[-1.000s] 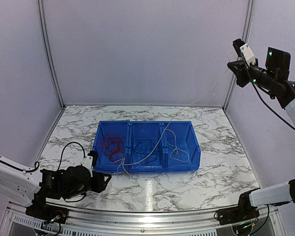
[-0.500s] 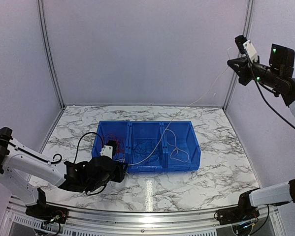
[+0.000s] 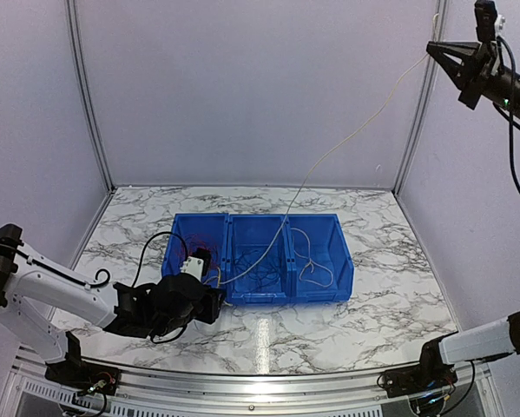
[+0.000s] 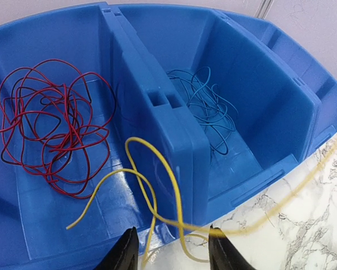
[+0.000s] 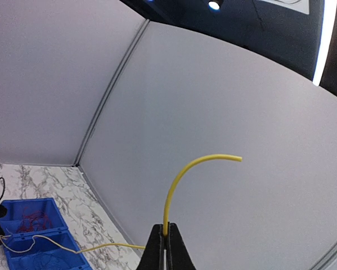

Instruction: Untangle the cables

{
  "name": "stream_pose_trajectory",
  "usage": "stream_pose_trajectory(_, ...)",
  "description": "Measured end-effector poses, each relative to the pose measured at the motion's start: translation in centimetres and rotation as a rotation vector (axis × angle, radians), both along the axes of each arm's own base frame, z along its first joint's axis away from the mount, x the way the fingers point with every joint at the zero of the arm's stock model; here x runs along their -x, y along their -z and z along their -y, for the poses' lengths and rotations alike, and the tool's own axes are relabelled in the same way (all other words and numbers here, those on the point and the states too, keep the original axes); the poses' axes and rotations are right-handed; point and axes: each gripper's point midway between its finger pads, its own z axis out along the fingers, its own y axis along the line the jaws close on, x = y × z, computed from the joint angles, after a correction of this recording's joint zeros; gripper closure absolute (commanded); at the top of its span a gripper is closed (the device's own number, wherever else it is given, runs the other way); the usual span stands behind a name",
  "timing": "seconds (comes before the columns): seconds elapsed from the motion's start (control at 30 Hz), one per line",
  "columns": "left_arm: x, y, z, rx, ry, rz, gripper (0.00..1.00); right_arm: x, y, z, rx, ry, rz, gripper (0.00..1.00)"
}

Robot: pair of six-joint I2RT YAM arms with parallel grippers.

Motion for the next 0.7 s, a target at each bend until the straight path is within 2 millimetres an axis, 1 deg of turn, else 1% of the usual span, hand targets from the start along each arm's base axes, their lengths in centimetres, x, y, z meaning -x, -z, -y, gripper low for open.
stream_pose_trajectory(0.1,-0.1,0.2,0.3,-0.021,0.015,0.005,0.59,1.4,-0.1,-1.1,0.01,-0.101,0.001,1.0)
stream_pose_trajectory(0.17,-0.2,0.5,0.4,-0.031,0.014,0.004,0.61,1.9,0.2,-1.6,0.018,-0.14,-0.007,1.0)
stream_pose_trajectory(0.23,-0.4,1.0,0.3,-0.044,0.008,-0.002,0.63,1.9,0.4,-1.9,0.026,-0.171,-0.022,1.0)
stream_pose_trajectory(0.33,-0.8,1.2,0.1,-0.046,-0.006,-0.003,0.72,2.0,0.6,-2.2,0.035,-0.196,-0.033,1.0)
stream_pose_trajectory(0.43,-0.9,1.2,0.1,-0.043,-0.008,-0.006,0.85,2.5,0.5,-2.4,0.04,-0.213,-0.03,1.0)
stream_pose_trajectory(0.5,-0.9,1.2,0.2,-0.042,-0.005,-0.006,0.91,2.9,0.4,-2.4,0.043,-0.22,-0.021,1.0)
stream_pose_trajectory(0.57,-1.0,1.3,0.1,-0.042,-0.007,-0.007,0.93,3.0,0.3,-2.4,0.044,-0.22,-0.018,1.0)
stream_pose_trajectory(0.7,-0.9,1.4,-0.2,-0.042,0.003,-0.015,0.92,2.8,0.4,-2.3,0.047,-0.211,-0.017,1.0)
